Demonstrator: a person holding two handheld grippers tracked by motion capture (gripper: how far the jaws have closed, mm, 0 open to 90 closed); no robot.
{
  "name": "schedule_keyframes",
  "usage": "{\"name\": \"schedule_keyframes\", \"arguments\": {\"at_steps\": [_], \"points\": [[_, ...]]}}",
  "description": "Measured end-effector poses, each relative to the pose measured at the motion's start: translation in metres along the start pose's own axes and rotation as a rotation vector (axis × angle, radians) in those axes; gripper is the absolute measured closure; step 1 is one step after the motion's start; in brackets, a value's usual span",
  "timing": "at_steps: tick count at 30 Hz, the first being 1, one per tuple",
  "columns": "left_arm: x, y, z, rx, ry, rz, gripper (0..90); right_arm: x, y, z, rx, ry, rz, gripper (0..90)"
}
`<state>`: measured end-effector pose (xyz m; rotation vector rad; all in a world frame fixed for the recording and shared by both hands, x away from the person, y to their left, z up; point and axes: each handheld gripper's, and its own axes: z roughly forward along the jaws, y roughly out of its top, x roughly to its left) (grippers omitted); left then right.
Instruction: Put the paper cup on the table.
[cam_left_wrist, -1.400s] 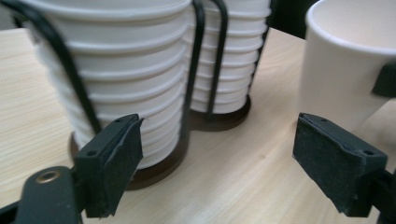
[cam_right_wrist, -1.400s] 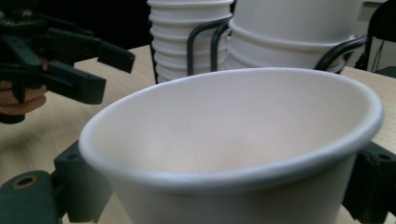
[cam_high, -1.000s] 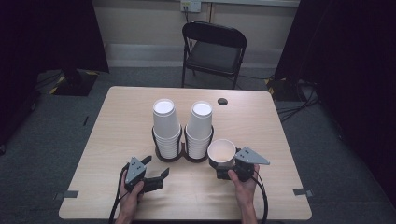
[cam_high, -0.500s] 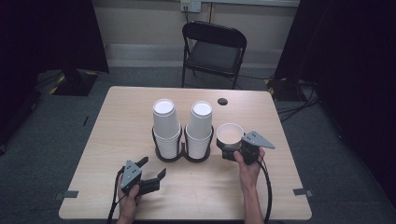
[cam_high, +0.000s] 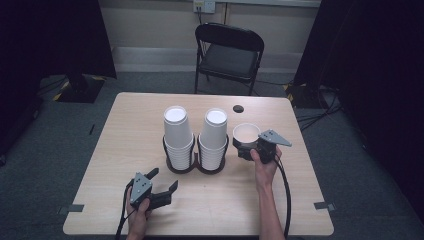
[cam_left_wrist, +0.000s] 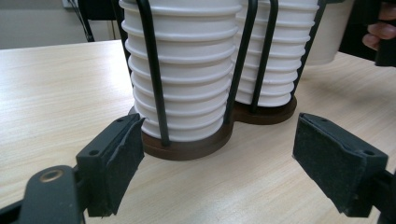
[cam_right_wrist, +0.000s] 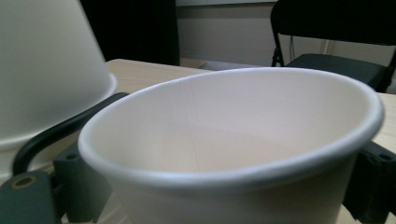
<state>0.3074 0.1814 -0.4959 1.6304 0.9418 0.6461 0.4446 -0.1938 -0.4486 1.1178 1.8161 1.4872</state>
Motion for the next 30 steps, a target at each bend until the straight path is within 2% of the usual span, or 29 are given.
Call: {"name": "schedule_keyframes", "arguments": {"at_steps": [1,5,8,11,14,16,21,25,27,30], "points": [[0.001,0.000,-0.001,-0.002,-0.002,-0.002,16.0,-0.005,-0.002,0.002,-0.004,-0.009,0.022,8.1],[0.000,-0.002,-0.004,-0.042,0.005,-0.004,16.0,-0.008,-0.010,0.007,0.036,-0.016,0.038,8.1],[0.002,-0.002,-0.005,-0.050,0.011,-0.017,16.1,-0.007,-0.010,0.011,0.028,-0.015,0.023,8.1],[0.001,-0.002,-0.005,-0.057,0.016,-0.019,16.1,-0.010,-0.014,0.017,0.012,-0.016,0.065,8.2],[0.000,-0.002,-0.005,-0.053,0.014,-0.016,16.2,-0.009,-0.021,0.025,0.039,-0.024,0.057,10.1],[0.000,-0.002,-0.005,-0.055,0.015,-0.017,16.2,-0.008,-0.023,0.026,0.033,-0.020,0.063,9.9],[0.000,-0.003,-0.006,-0.062,0.020,-0.017,16.2,-0.008,-0.023,0.023,0.060,-0.013,0.039,10.1],[0.000,-0.003,-0.006,-0.062,0.021,-0.002,16.3,-0.006,-0.023,0.018,0.086,-0.016,0.009,10.4],[-0.001,-0.003,-0.006,-0.058,0.019,-0.002,16.5,-0.005,-0.022,0.017,0.100,-0.022,-0.010,10.4],[0.001,-0.003,-0.007,-0.067,0.018,-0.007,16.5,-0.006,-0.024,0.018,0.121,-0.050,-0.012,10.8]]}}
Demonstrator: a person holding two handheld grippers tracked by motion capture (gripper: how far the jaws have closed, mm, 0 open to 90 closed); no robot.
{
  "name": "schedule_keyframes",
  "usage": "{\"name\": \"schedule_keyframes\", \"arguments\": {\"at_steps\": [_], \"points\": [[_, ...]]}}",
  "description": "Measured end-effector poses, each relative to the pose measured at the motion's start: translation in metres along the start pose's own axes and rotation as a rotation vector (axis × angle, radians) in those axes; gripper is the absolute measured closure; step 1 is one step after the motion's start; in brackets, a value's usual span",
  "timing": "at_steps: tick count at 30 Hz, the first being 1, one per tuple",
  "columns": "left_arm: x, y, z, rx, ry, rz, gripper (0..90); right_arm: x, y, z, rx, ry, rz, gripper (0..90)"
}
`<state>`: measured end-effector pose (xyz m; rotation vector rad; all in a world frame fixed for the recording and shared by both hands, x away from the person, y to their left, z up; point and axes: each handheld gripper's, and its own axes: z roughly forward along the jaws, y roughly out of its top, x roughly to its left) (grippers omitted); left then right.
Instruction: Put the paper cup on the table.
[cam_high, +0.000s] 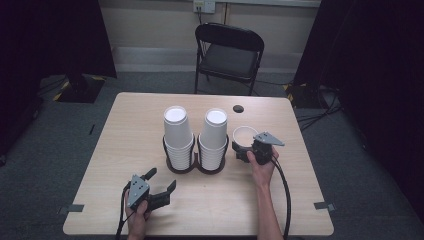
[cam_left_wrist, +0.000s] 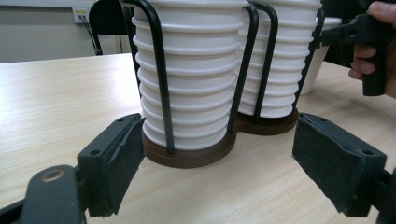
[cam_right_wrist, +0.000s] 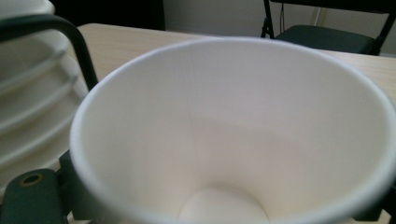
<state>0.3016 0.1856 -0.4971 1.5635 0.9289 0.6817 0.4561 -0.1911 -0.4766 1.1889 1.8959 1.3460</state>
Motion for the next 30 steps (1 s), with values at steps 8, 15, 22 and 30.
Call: {"name": "schedule_keyframes", "arguments": {"at_steps": [8,15,22,30], "points": [[0.000,0.000,0.000,-0.003,-0.002,0.006,16.8,0.000,0.001,-0.003,0.044,0.009,0.021,11.2],[-0.001,0.000,0.000,0.002,-0.002,0.006,17.4,-0.001,-0.006,-0.005,0.079,0.008,0.036,12.4],[-0.002,0.000,0.001,0.012,0.006,0.020,17.7,-0.004,-0.016,-0.011,0.142,0.003,0.056,13.7],[-0.003,0.001,0.003,0.034,0.023,0.016,17.9,-0.001,-0.019,-0.026,0.146,0.002,0.069,13.0]]}}
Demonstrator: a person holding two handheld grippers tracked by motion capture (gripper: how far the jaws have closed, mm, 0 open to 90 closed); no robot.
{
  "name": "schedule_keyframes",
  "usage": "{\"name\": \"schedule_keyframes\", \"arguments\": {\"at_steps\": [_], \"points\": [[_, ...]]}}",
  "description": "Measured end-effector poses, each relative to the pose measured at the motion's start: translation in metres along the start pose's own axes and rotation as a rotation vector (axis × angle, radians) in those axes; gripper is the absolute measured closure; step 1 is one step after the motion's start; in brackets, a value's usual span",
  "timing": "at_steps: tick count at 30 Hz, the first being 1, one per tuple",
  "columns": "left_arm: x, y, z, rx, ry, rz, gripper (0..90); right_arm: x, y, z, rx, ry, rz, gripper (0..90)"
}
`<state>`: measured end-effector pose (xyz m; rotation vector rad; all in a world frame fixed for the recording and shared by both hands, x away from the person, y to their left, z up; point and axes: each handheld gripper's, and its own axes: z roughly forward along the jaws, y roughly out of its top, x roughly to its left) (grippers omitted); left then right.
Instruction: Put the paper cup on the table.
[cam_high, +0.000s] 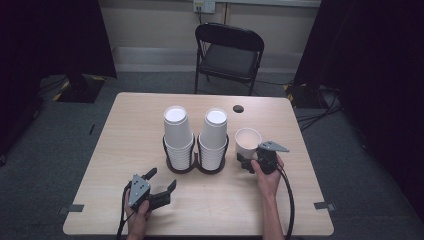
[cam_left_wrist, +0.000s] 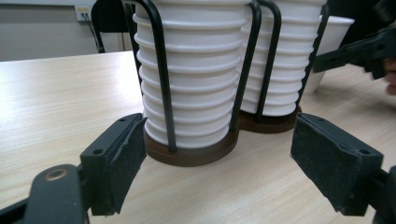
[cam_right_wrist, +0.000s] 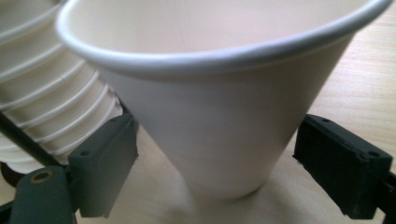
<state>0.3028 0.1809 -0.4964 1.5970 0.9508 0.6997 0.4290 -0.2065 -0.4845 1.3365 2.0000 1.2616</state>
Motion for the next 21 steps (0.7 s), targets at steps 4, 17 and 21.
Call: {"name": "schedule_keyframes", "arguments": {"at_steps": [4,17,21], "points": [[0.000,0.000,0.000,-0.003,-0.001,0.000,18.0,0.003,-0.001,-0.005,-0.003,-0.001,-0.002,13.0],[0.002,0.000,0.000,-0.006,0.002,-0.026,18.2,0.011,-0.014,-0.031,-0.073,-0.013,0.016,13.2],[0.002,0.000,0.000,0.003,0.009,-0.023,19.7,0.019,-0.014,-0.042,-0.123,0.009,-0.003,15.1]]}}
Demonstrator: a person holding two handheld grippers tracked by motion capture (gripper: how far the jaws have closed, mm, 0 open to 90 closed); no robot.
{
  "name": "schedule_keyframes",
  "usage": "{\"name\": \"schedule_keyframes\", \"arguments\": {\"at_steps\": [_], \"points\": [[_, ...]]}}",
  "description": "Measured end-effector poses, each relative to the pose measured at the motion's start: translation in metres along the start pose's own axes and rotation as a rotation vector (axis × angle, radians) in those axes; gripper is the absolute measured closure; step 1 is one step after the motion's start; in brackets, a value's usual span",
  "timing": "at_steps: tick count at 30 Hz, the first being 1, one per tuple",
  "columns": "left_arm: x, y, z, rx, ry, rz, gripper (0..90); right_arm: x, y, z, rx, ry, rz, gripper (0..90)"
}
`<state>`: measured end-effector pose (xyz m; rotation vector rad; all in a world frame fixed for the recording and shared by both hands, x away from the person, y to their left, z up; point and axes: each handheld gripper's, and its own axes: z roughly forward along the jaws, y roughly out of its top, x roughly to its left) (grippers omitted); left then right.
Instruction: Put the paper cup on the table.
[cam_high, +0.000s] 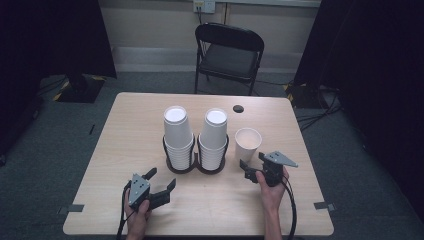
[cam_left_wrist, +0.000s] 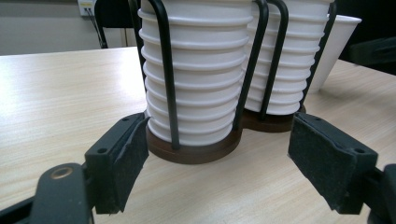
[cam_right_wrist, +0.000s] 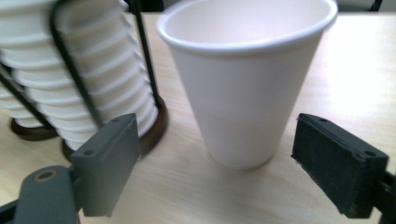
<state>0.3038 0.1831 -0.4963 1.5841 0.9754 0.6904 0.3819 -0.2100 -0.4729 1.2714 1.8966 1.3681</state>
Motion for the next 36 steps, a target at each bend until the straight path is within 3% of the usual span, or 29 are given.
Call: {"name": "schedule_keyframes", "arguments": {"at_steps": [12,14,27,31,36], "points": [[-0.001,0.000,-0.002,-0.001,0.036,-0.008,16.3,0.026,-0.014,-0.021,-0.067,0.035,0.003,16.0],[-0.001,-0.001,-0.002,-0.006,0.039,-0.013,16.1,0.029,-0.017,-0.023,-0.085,0.062,0.015,16.3],[0.000,-0.001,-0.002,-0.013,0.043,-0.030,16.1,0.073,-0.038,-0.030,-0.126,0.143,-0.017,16.4],[0.002,-0.001,-0.002,-0.012,0.042,-0.039,16.6,0.079,-0.045,-0.027,-0.125,0.142,-0.027,16.3],[0.002,-0.001,-0.003,-0.017,0.028,-0.034,16.7,0.075,-0.046,-0.026,-0.101,0.127,-0.025,15.4]]}}
